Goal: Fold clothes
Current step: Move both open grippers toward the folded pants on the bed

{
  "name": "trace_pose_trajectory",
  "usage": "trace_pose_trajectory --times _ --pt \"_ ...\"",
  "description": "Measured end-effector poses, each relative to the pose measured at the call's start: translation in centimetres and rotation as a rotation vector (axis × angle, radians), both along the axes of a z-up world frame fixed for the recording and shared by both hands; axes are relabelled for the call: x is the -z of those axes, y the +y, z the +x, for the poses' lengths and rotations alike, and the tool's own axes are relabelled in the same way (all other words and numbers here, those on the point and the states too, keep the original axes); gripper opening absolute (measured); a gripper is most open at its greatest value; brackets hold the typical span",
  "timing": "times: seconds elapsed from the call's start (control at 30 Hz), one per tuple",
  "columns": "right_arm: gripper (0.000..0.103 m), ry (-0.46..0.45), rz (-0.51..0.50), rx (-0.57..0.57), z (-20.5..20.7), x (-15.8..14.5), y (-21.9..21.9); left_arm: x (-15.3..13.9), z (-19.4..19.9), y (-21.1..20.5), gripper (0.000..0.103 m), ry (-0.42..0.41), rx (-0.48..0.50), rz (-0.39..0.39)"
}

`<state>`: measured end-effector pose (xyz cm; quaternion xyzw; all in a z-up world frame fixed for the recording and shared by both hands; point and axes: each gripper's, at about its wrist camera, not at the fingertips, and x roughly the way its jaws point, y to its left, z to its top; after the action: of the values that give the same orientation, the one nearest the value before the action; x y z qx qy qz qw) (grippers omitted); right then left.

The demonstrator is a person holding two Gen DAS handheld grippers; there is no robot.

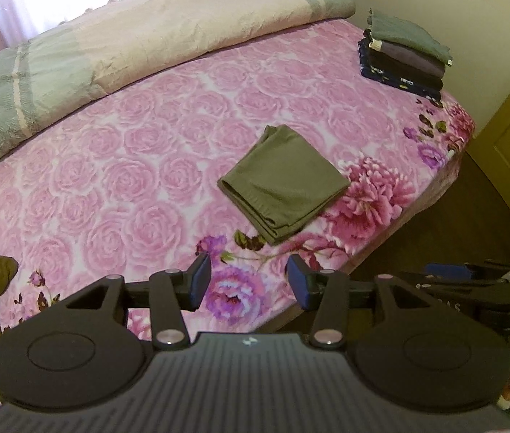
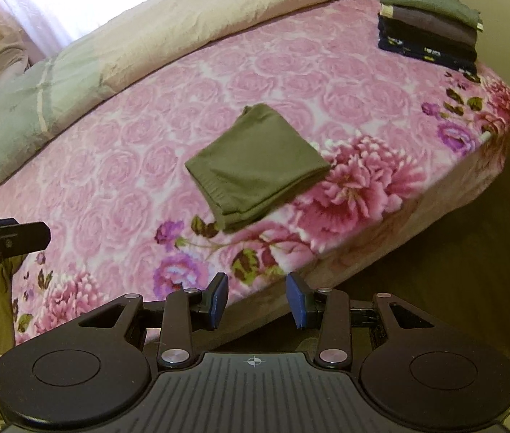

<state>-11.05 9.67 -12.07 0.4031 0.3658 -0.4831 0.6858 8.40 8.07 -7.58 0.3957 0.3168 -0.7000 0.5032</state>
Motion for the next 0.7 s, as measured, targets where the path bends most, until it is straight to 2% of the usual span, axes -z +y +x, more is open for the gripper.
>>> trace_pose_trajectory --times 0.43,0.7 --pt "0.040 0.018 -0.007 -0.073 0.7 0.3 -2.0 0.7 -1.2 -2.8 0.044 0.000 -0.050 0.012" --pt "0.040 0.058 0.001 -0.183 -1.7 1.4 -8.7 2.2 -6.1 -7.9 0.044 0.005 -0.152 0.045"
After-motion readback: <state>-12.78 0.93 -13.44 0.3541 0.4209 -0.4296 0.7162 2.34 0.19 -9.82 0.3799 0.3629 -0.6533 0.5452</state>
